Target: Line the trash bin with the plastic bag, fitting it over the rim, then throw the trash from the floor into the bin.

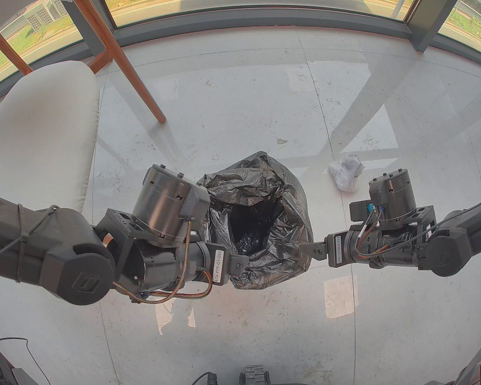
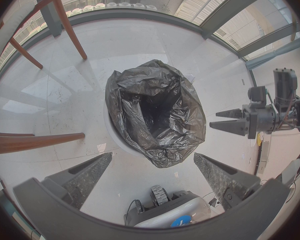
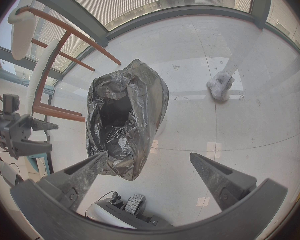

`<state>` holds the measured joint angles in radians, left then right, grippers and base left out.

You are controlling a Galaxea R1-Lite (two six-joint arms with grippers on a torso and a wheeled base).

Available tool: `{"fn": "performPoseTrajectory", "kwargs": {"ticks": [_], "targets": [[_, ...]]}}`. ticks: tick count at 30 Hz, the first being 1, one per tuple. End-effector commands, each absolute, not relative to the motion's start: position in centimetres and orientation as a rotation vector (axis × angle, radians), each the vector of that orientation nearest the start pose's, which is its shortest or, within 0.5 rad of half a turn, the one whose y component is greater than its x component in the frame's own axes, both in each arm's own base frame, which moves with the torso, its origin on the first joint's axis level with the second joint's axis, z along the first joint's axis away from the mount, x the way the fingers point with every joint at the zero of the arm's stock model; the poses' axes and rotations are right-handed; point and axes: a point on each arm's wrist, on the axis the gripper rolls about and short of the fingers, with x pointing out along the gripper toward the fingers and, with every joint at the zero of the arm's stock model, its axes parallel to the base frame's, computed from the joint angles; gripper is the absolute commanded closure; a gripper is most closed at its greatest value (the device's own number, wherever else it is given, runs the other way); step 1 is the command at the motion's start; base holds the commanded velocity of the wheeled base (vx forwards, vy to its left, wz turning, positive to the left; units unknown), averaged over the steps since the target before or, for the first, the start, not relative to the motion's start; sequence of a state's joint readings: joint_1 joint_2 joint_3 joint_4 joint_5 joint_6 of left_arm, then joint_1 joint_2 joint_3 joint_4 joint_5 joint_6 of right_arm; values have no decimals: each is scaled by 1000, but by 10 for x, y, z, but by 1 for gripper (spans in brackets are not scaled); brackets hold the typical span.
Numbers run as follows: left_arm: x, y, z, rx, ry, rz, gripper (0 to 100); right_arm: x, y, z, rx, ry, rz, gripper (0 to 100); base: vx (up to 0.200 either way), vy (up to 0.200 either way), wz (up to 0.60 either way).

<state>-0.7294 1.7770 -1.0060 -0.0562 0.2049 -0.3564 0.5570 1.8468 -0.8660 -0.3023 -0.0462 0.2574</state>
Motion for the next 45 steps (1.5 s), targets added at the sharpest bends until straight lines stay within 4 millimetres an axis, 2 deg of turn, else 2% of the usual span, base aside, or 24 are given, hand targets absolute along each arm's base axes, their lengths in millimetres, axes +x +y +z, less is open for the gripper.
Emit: {"fn": "performPoseTrajectory", "kwargs": {"ticks": [1, 7, 11, 16, 24, 33, 40, 45], "targets": [[246, -219, 142, 18, 763, -377, 0, 274, 168, 125, 44, 699, 403, 0, 0, 0, 0], [260, -231, 121, 41, 803, -364, 0, 276, 165, 122, 54, 708, 388, 0, 0, 0, 0], [274, -242, 121, 27, 785, -360, 0, 276, 163, 124, 58, 702, 384, 0, 0, 0, 0], [282, -248, 120, 9, 780, -356, 0, 278, 159, 124, 65, 701, 368, 0, 0, 0, 0], [277, -247, 114, -9, 875, -302, 0, 280, 156, 123, 68, 702, 361, 0, 0, 0, 0], [280, -246, 111, -39, 887, -273, 0, 281, 157, 123, 66, 702, 360, 0, 0, 0, 0], [292, -250, 100, -38, 896, -258, 0, 281, 157, 123, 69, 701, 360, 0, 0, 0, 0], [314, -252, 106, -77, 854, -242, 0, 283, 155, 124, 72, 699, 355, 0, 0, 0, 0]]}}
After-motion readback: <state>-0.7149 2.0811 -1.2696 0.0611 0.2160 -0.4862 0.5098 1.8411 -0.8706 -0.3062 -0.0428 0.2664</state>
